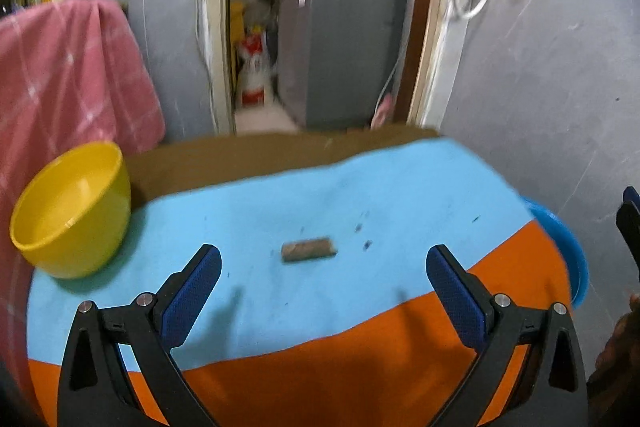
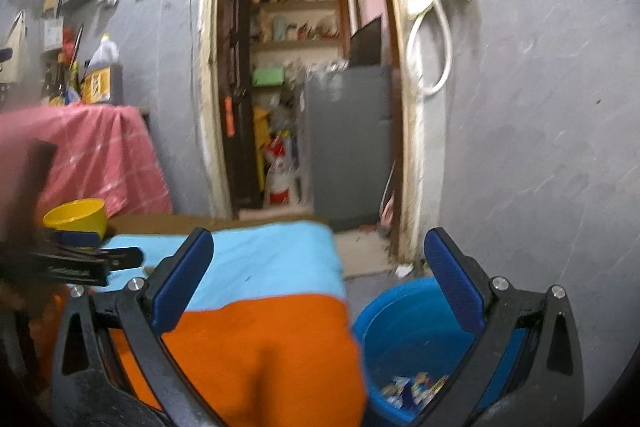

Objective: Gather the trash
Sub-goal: 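Move the left gripper back to the brown stick and close on it, then carry the brown stick over the blue bucket and open the left gripper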

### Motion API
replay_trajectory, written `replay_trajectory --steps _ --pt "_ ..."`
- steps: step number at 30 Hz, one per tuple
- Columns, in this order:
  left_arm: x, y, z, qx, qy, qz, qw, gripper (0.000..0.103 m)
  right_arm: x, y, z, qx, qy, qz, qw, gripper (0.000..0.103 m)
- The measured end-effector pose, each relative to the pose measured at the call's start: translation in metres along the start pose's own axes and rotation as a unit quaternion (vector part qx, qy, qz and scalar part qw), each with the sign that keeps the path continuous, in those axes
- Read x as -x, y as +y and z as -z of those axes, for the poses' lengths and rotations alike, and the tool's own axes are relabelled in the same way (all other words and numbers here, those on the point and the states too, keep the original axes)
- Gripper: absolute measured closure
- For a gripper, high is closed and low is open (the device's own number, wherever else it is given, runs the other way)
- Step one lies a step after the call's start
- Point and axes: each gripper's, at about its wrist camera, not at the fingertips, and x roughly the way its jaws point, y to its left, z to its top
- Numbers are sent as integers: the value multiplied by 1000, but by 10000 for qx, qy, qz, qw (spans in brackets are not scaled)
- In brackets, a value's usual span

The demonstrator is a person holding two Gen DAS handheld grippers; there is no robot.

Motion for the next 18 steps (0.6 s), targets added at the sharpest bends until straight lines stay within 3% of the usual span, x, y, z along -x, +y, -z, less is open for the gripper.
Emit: replay_trajectory --steps 6,9,11,14,16,18 --pt "-29 6 2 -17 463 -31 9989 6 -6 11 13 98 346 -108 9993 0" --pt "-46 10 -3 85 691 -100 9975 21 -7 10 14 87 338 -81 9994 0" --pt "-56 13 -6 194 890 -67 9958 41 -8 9 15 72 359 -53 9993 0" --pt "-64 14 -6 272 964 -131 9949 57 -10 6 15 49 406 -43 9992 0" --pt "-63 11 -5 259 935 -30 9953 67 -11 7 14 46 409 -40 9991 0" --pt "-61 9 -5 244 924 5 9954 67 -10 5 14 40 391 -23 9992 0"
